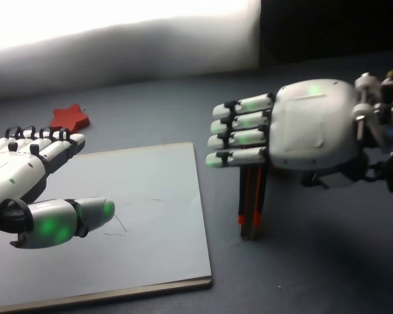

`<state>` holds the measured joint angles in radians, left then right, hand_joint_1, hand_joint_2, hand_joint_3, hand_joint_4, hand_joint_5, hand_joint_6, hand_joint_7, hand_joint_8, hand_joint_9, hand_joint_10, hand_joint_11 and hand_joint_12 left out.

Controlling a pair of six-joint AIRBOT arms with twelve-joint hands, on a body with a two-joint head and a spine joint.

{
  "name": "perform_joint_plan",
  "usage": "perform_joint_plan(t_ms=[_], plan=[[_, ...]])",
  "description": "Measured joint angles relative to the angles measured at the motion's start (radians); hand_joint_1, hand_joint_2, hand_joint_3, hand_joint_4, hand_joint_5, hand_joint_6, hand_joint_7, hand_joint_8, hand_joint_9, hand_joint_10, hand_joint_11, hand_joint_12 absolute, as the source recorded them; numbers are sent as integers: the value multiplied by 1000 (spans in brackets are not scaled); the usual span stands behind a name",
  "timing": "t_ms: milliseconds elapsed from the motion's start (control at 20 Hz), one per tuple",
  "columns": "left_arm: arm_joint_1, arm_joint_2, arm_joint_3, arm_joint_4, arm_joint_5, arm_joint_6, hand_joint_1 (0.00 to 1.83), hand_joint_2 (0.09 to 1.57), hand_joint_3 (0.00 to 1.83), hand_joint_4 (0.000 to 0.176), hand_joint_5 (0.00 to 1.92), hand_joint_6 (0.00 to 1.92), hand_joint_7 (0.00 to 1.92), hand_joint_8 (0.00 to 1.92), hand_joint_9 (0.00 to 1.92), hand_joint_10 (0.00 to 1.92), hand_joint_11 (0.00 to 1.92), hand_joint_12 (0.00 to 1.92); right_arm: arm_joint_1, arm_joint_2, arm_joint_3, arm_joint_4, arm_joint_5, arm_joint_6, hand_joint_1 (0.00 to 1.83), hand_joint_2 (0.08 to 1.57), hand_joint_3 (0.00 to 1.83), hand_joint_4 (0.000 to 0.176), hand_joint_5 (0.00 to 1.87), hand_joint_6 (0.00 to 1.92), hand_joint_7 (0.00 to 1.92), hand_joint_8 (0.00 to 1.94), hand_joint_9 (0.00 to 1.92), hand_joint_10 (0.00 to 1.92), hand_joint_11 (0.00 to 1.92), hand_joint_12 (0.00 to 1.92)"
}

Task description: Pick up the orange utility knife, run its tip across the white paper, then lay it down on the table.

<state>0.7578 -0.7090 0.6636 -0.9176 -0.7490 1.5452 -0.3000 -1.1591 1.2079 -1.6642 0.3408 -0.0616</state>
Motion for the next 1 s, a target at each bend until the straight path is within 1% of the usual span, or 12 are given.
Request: perform_joint_plan(t_ms=[50, 100, 150, 200, 400, 600, 800, 850, 1000], plan=[[-2, 0, 0, -2, 1, -1, 0, 1210, 3, 0, 0, 0, 0, 0, 0, 0, 0, 0, 0, -11, 6, -22, 0, 14, 1065, 1052, 7, 0, 0, 0, 0, 0, 0, 0, 0, 0], [-4, -2, 0, -3, 1, -2, 0, 1212, 3, 0, 0, 0, 0, 0, 0, 0, 0, 0, 3, -25, 13, -60, -2, 50, 1077, 1056, 9, 0, 0, 0, 0, 0, 0, 0, 0, 0], [-8, -6, 0, -3, -3, -2, 0, 1212, 3, 0, 0, 0, 0, 0, 0, 0, 0, 0, 13, -45, 24, -127, -3, 116, 1096, 1050, 6, 0, 0, 0, 0, 0, 0, 0, 0, 0], [-8, -11, 0, 0, -3, -2, 0, 1207, 1, 0, 0, 0, 0, 0, 0, 0, 0, 0, 14, -60, 36, -155, -6, 144, 1115, 1046, 4, 0, 0, 0, 0, 0, 0, 0, 0, 0], [-6, -12, -3, -1, 9, 2, 0, 1206, 0, 0, 0, 0, 0, 0, 0, 0, 0, 0, 8, -107, 77, -171, -39, 158, 1144, 1044, 2, 0, 0, 0, 0, 0, 0, 0, 0, 0], [-5, -12, -3, -1, 10, -1, 0, 1208, 1, 0, 0, 0, 0, 0, 0, 0, 0, 0, -5, -138, 87, -169, -49, 163, 1118, 1064, 11, 0, 0, 0, 0, 0, 0, 0, 0, 0], [-5, -12, -3, -1, 9, -4, 0, 1216, 4, 0, 0, 0, 0, 0, 0, 0, 0, 0, -9, -154, 100, -166, -58, 161, 1101, 1071, 13, 0, 0, 0, 0, 0, 0, 0, 0, 0], [-5, -12, -3, -1, 9, -6, 0, 1212, 2, 0, 0, 0, 0, 0, 0, 0, 0, 0, -9, -154, 100, -166, -63, 151, 1124, 1066, 10, 0, 0, 0, 0, 0, 0, 0, 0, 0], [-5, -13, -3, 0, 9, -6, 0, 1217, 4, 0, 0, 0, 0, 0, 0, 0, 0, 0, -23, -170, 107, -164, -108, 148, 1140, 1068, 9, 0, 0, 0, 0, 0, 0, 0, 0, 0]])
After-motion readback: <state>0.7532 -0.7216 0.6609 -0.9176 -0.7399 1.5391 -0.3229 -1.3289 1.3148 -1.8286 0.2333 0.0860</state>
